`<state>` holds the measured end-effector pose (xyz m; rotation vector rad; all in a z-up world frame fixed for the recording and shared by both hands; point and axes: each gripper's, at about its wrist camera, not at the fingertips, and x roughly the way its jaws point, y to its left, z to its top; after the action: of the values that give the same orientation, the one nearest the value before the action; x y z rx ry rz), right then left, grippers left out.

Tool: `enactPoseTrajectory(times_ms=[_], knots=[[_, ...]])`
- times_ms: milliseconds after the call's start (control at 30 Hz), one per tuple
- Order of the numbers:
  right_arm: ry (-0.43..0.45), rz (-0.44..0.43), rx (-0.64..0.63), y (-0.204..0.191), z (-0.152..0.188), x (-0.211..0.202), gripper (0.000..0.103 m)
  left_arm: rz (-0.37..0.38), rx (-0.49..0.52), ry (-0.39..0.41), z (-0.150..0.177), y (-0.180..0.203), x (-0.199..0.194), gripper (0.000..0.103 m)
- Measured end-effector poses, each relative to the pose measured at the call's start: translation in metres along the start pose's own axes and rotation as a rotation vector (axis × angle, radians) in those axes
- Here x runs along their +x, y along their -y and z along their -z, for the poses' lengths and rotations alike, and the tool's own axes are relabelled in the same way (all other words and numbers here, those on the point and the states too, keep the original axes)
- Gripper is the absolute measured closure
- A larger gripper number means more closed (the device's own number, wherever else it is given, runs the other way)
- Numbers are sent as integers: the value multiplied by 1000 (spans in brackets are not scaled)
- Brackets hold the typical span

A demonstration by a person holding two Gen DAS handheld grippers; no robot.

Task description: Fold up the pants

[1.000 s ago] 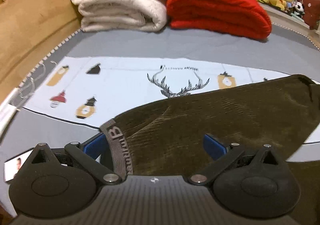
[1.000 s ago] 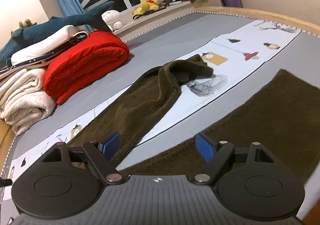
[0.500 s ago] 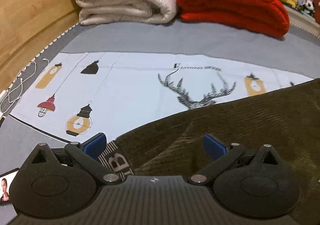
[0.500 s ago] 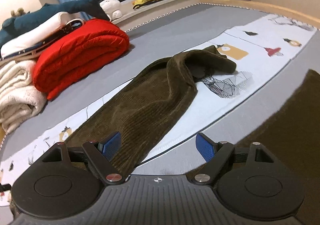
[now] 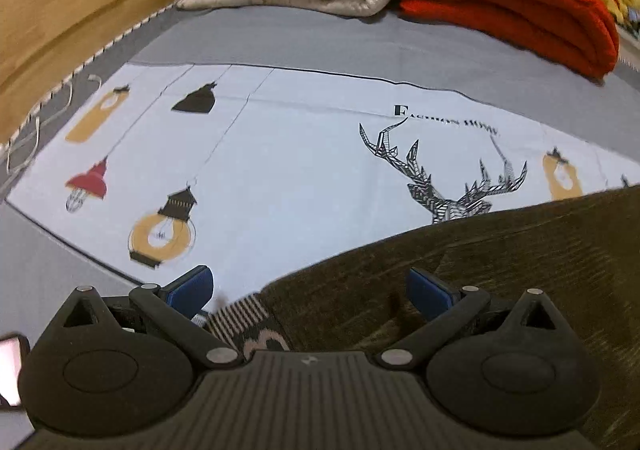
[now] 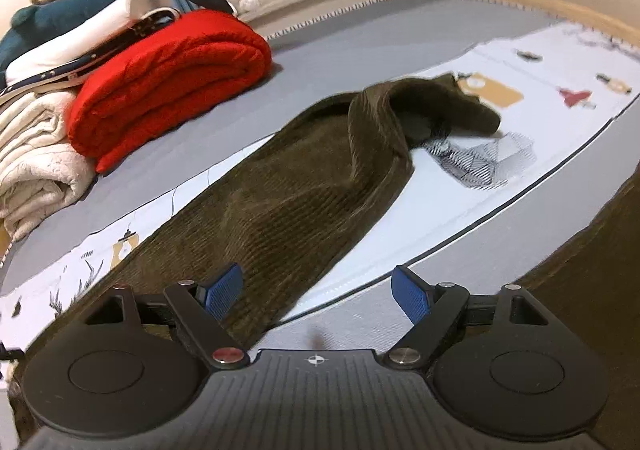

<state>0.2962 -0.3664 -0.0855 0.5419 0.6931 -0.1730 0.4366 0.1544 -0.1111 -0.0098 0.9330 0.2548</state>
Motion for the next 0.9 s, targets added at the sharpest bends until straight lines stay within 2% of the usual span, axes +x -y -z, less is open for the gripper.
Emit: enactPoseTrajectory(times_ms=[67, 133, 233, 300, 400, 467, 567, 633, 700, 733, 767, 800, 833, 867, 900], knots=[[-19, -18, 38, -5, -13, 16, 20, -25, 16, -12, 0, 1, 7, 0], [-2, -16, 56, -13, -28, 36, 20, -17, 20, -21, 0, 0, 13, 0], [-40, -9, 85, -25, -48, 77, 20, -15, 49, 22, -5, 3, 10, 0], [-92, 1, 134, -32, -62, 109, 20, -6, 110, 75, -13, 10, 2, 0], [-122, 29, 178, -42, -85, 143, 20, 62, 256, 142, -25, 25, -4, 0], [-130, 43, 209, -46, -100, 162, 20, 111, 330, 119, -33, 35, 5, 0], [-159, 27, 275, -52, -123, 190, 20, 191, 449, 11, -39, 54, 31, 0], [-173, 34, 304, -56, -133, 210, 19, 212, 519, -37, -35, 66, 47, 2], [-177, 52, 313, -63, -138, 228, 15, 222, 524, -29, -28, 72, 53, 5], [-186, 69, 314, -66, -137, 238, 14, 253, 510, -12, -26, 70, 52, 21], [-200, 90, 316, -69, -136, 249, 14, 304, 489, -20, -25, 68, 50, 50], [-207, 112, 302, -73, -136, 258, 8, 364, 449, -42, -25, 64, 48, 61], [-188, 129, 271, -79, -135, 262, 5, 372, 422, -41, -23, 61, 45, 67], [-156, 159, 227, -88, -134, 263, 6, 365, 430, -19, -19, 60, 41, 74], [-140, 222, 153, -97, -132, 264, 42, 364, 445, 4, -13, 59, 37, 76]])
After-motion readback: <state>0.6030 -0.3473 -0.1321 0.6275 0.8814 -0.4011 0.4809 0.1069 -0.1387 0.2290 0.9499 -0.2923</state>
